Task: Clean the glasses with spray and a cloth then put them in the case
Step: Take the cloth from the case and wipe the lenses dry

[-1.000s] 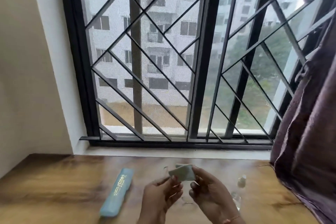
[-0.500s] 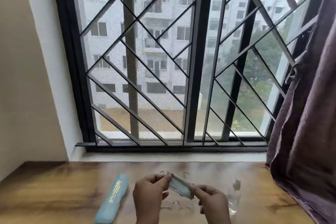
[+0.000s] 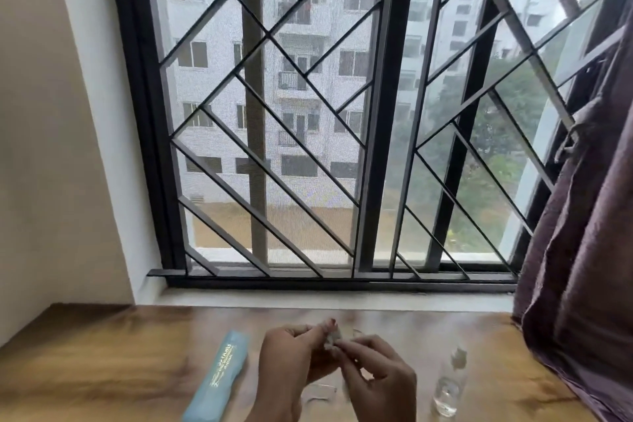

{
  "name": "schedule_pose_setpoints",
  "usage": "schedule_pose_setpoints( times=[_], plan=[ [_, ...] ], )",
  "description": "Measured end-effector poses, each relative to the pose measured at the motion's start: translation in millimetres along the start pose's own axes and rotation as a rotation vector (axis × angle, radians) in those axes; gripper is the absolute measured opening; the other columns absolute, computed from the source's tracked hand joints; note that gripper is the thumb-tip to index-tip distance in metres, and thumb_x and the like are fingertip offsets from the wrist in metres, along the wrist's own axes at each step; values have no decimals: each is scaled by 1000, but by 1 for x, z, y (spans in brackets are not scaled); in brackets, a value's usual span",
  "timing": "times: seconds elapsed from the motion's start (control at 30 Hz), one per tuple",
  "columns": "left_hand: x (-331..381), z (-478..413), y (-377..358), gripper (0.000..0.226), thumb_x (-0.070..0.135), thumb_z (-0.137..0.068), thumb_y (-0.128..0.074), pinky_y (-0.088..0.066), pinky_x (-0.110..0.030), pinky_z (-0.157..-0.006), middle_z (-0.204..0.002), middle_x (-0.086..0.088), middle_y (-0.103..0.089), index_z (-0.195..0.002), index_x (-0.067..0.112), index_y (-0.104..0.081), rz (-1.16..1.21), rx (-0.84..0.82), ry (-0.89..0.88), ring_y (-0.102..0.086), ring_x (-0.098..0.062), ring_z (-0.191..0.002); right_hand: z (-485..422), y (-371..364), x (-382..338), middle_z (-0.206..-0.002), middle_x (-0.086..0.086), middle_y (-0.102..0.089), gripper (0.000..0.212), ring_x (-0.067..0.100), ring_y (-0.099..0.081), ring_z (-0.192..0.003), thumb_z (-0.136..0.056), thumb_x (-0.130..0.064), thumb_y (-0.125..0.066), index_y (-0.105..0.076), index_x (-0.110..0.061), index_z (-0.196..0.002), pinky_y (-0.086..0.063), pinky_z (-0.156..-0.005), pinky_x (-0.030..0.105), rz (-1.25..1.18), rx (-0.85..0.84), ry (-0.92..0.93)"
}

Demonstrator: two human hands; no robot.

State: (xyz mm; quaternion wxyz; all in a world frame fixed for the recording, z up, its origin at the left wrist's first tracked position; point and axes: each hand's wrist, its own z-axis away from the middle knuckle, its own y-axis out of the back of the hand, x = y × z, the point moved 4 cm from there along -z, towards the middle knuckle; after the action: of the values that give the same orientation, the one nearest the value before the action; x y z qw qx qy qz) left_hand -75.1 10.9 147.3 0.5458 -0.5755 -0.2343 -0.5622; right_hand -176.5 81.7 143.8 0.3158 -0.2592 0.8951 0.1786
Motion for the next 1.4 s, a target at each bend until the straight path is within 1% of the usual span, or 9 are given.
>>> schedule_pose_setpoints(
  times=[0.23,0.4,0.57,0.7,0.8,0.93,1.03,1.2,1.4],
  plan=[
    [6,5,2,43,33,-76,-69,-58,-44,-70,-74,-30,-68,-71,-10,-70,-42,-6,-1,-67,-38,-70,-4,1,-4,-62,-14,-63,15,-7,-52,-48,-59,-12,-76,-73,-25,-66,-39,-49,2,36,-20,-57],
    [6,9,0,5,-7,-71,-69,-59,-31,-59,-68,-24,-68,-67,-7,-72,-114,-108,-6,-66,-26,-59,-8,4,-1,-58,-13,-64,21,-1,-57,-47,-54,-13,-75,-72,-31,-65,-42,-48,6,30,-49,-137],
    [9,7,1,29,-22,-70,-62,-56,-24,-52,-61,-17,-68,-57,2,-73,-156,-140,-48,-66,-21,-54,-8,2,9,-54,6,-69,17,15,-63,-49,-52,-6,-85,-76,-19,-60,-52,-61,29,-211,-149,-490],
    [11,8,1,31,-23,-71,-61,-55,-25,-51,-61,-21,-68,-56,2,-73,-202,-137,-116,-68,-27,-57,-9,0,11,-52,21,-64,11,22,-58,-43,-55,8,-81,-73,1,-61,-46,-44,23,-421,-249,-718],
    [12,9,2,38,-24,-73,-57,-55,-25,-51,-59,-18,-68,-56,5,-73,-262,-138,-152,-68,-27,-57,-9,-1,14,-55,24,-63,23,25,-55,-46,-43,-3,-84,-72,5,-62,-45,-44,25,-477,-311,-820],
    [17,7,8,29,-17,-75,-60,-57,-27,-61,-65,-13,-72,-71,7,-76,-429,-49,-225,-71,-27,-64,-11,2,20,-51,19,-60,19,23,-54,-46,-40,5,-81,-69,2,-54,-48,-45,26,-582,-253,-885],
    [25,8,19,22,-4,-74,-68,-53,-14,-59,-59,3,-71,-78,17,-76,-611,133,-348,-69,-9,-58,-15,7,28,-53,17,-57,12,20,-53,-44,-53,8,-74,-65,0,-52,-47,-42,23,-682,-171,-910],
    [30,4,27,53,2,-69,-69,-52,-15,-66,-55,19,-67,-51,51,-64,-817,232,-503,-64,4,-56,-20,16,31,-58,23,-62,9,32,-63,-47,-63,4,-58,-55,6,-71,-55,-43,36,-813,-129,-938],
    [34,7,23,44,-8,-73,-66,-41,-3,-56,-59,22,-66,-58,33,-67,-678,244,-617,-63,6,-62,-22,25,34,-60,26,-62,18,36,-62,-46,-58,-6,-64,-57,1,-72,-54,-43,46,-799,-134,-1003]
  ],
)
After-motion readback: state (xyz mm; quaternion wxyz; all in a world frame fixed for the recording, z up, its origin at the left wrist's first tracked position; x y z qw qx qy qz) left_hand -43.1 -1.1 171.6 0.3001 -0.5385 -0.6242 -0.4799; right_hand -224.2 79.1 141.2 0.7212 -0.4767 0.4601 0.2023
